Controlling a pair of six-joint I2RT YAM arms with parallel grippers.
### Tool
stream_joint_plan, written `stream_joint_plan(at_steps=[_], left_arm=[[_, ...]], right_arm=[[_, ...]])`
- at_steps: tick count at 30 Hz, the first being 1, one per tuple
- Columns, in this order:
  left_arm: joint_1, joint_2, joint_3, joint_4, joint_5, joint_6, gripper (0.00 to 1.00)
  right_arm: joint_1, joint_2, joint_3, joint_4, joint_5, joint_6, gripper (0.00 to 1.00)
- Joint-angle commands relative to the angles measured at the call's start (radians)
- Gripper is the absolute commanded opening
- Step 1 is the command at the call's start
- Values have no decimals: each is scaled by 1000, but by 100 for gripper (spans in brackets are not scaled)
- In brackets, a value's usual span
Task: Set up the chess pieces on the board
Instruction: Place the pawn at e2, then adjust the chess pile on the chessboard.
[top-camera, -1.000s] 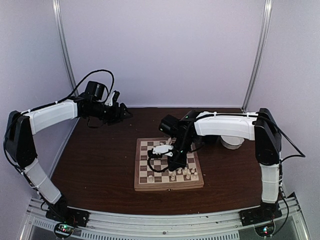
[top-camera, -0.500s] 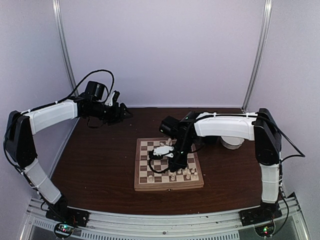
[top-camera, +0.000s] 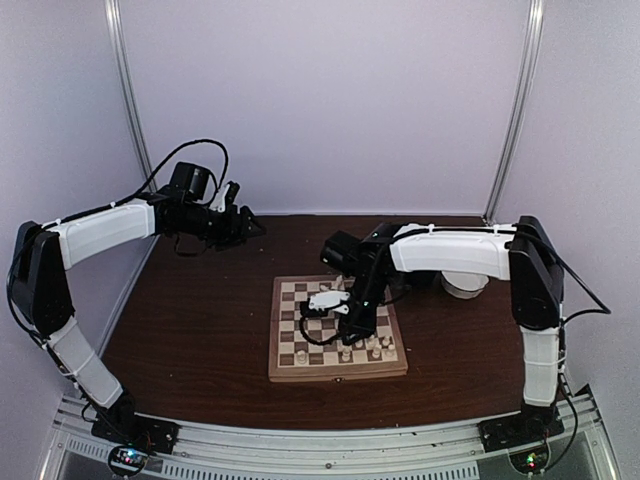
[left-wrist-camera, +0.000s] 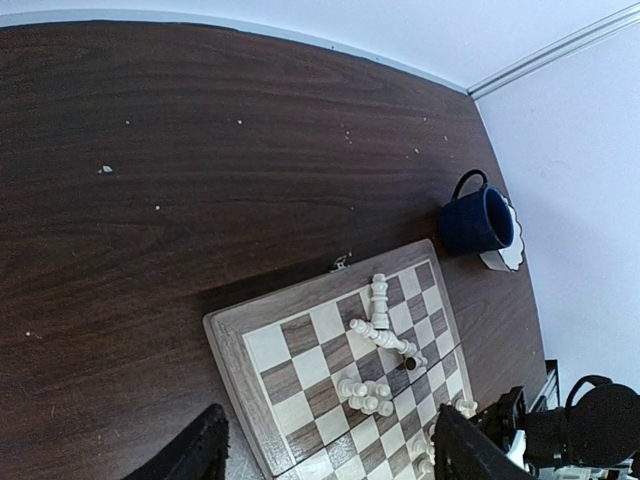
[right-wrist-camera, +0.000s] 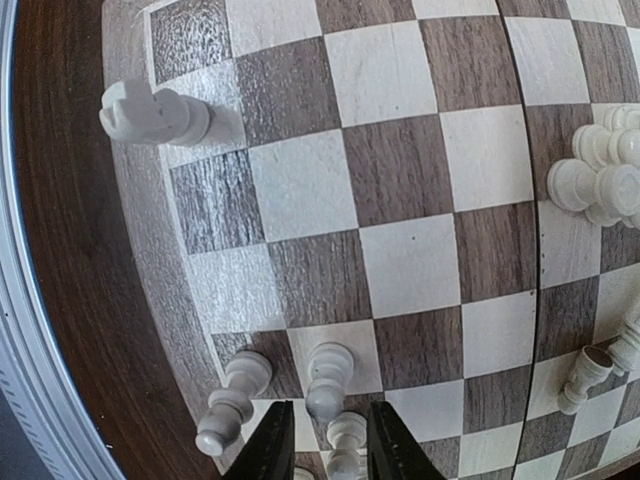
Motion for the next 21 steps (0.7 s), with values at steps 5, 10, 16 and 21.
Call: stream_joint_plan(at_steps=[5, 10, 16, 21], left_arm=[[5, 15, 30, 25, 10, -6, 70], [4, 22, 30, 26, 11, -6, 70], [1, 22, 31, 26, 12, -3, 70], [0, 21, 33, 26, 19, -4, 70]], right_arm=[[-88, -97, 108, -55, -70, 27, 31], [-150, -66, 141, -8, 34, 63, 29], [-182, 15, 175, 16, 92, 93, 26], [-184, 67, 186, 7, 77, 97, 26]])
